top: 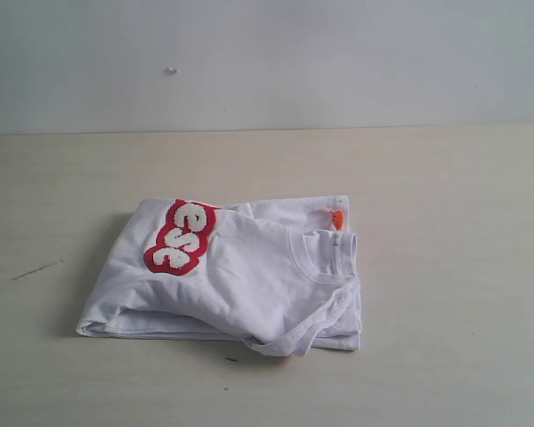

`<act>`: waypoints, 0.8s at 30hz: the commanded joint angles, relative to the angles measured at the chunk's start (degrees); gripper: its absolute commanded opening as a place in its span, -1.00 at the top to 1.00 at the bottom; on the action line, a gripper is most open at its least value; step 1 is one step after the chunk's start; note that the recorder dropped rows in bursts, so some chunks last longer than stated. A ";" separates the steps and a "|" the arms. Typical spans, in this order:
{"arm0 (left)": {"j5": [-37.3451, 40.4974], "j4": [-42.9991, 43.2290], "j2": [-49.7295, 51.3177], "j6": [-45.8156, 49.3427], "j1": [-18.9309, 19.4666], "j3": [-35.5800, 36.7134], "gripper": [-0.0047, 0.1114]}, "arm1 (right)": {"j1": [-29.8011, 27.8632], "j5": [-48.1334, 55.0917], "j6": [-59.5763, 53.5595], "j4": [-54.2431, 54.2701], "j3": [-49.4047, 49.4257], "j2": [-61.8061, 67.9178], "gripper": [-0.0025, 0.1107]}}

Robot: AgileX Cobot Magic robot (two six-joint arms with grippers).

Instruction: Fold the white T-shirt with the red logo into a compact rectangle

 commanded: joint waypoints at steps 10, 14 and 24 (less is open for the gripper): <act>-2.58 18.39 -10.48 -16.15 -0.39 7.17 0.91 | -0.13 -0.07 0.01 0.05 0.16 -0.42 0.96; -2.58 18.39 -12.48 -17.01 -0.39 10.05 0.91 | -0.13 -0.07 0.01 0.05 0.16 -0.42 0.96; -3.77 20.48 -12.48 -17.10 -0.39 13.67 0.91 | -0.13 -0.07 0.01 0.05 0.16 -0.42 0.96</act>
